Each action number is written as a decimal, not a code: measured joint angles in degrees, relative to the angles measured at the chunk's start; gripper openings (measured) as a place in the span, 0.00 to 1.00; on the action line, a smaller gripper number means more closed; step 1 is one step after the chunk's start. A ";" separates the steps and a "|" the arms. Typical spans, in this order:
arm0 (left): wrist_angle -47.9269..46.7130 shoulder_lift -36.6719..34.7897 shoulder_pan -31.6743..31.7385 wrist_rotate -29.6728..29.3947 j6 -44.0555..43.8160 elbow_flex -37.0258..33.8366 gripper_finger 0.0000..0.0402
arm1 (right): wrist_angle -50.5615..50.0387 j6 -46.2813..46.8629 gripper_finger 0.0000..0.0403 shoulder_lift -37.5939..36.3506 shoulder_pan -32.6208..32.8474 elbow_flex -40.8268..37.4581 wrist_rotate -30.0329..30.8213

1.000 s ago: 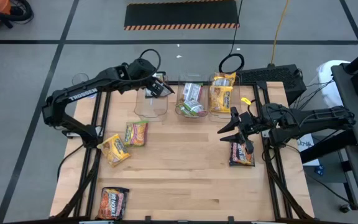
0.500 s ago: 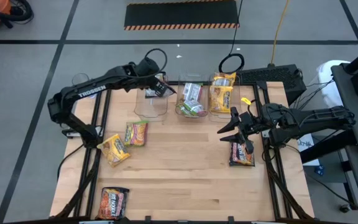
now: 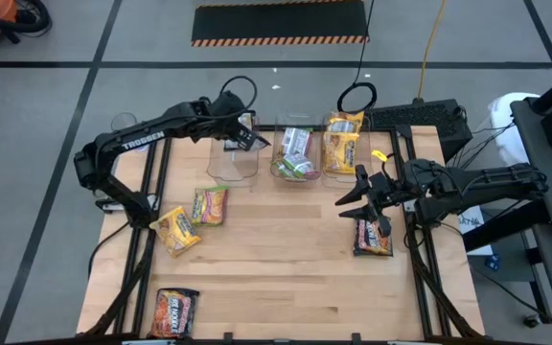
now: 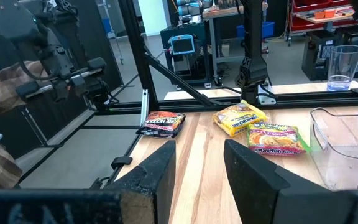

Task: Sort Maruchan noodles
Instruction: Put the black noodle pack into the left transparent bin

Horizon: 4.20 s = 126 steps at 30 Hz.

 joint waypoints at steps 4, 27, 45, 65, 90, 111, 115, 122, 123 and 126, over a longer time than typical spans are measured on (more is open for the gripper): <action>0.13 -0.02 0.02 0.47 -2.36 -3.19 0.00 | 0.01 0.00 0.32 0.00 0.00 0.00 0.00; 16.57 -0.63 2.54 5.68 -5.20 -14.01 0.00 | 0.02 -1.33 0.32 0.02 0.00 0.00 0.02; 16.55 -0.61 7.29 10.79 -11.06 -14.01 0.00 | 0.01 -1.47 0.32 0.00 0.00 0.00 3.04; 16.88 -0.59 12.86 24.66 -25.28 -14.01 0.00 | 0.02 -1.28 0.32 0.01 0.00 0.00 3.04; 22.74 2.38 18.62 31.84 -33.19 -17.88 0.00 | 0.03 -1.26 0.32 0.00 0.00 0.00 3.02; 25.18 2.36 21.34 30.79 -25.01 -18.36 0.06 | 0.05 1.75 0.32 0.02 0.00 0.00 3.04; 25.17 2.34 21.16 28.18 -23.35 -18.36 0.06 | 0.05 1.75 0.32 0.00 0.00 0.00 3.04; 25.92 2.31 21.05 27.21 -17.98 -18.36 0.07 | 0.07 1.75 0.32 0.00 0.00 0.00 3.05; 26.16 2.29 21.05 27.21 -17.85 -18.36 0.07 | 0.07 1.75 0.32 0.00 0.02 0.00 3.04; 27.09 2.06 21.13 27.42 -18.58 -18.36 0.07 | 0.07 1.75 0.32 0.02 0.02 0.00 3.06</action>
